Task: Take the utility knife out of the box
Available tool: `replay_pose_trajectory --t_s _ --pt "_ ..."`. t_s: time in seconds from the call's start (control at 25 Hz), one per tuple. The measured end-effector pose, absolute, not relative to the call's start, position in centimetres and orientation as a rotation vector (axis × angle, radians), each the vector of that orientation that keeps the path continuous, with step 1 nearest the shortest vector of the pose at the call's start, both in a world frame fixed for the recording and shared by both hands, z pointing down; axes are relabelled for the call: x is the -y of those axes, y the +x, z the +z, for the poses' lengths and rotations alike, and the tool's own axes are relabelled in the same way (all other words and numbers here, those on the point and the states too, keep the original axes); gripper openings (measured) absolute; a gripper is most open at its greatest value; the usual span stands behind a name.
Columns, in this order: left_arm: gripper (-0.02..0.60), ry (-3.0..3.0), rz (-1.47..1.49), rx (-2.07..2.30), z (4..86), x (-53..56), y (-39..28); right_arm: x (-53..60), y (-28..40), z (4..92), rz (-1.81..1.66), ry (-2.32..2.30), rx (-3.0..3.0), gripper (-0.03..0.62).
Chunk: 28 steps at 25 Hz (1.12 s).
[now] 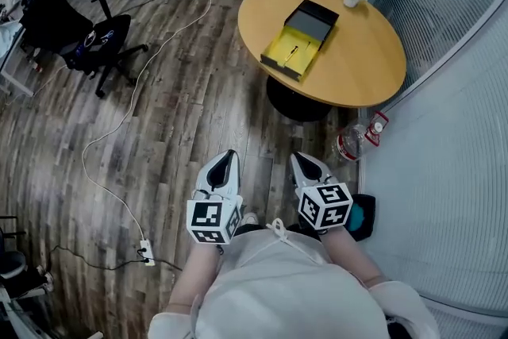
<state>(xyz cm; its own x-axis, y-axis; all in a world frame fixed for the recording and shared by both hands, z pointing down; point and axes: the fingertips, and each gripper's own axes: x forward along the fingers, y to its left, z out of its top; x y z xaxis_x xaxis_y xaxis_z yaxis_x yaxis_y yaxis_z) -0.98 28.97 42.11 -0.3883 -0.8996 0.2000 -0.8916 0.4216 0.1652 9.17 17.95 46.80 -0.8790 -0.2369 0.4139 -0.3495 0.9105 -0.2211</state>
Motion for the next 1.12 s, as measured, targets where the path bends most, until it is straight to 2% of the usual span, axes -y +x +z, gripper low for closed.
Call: replay_pose_trajectory --t_s 0.6,1.12 --pt "0.006 1.533 -0.073 2.324 45.9 -25.3 -11.1 -14.9 -1.4 50.0 0.424 0.412 2.604 0.0" --pt "0.006 1.626 0.035 2.292 45.1 -8.1 -22.6 1.8 -12.5 50.6 0.489 0.487 2.611 0.0"
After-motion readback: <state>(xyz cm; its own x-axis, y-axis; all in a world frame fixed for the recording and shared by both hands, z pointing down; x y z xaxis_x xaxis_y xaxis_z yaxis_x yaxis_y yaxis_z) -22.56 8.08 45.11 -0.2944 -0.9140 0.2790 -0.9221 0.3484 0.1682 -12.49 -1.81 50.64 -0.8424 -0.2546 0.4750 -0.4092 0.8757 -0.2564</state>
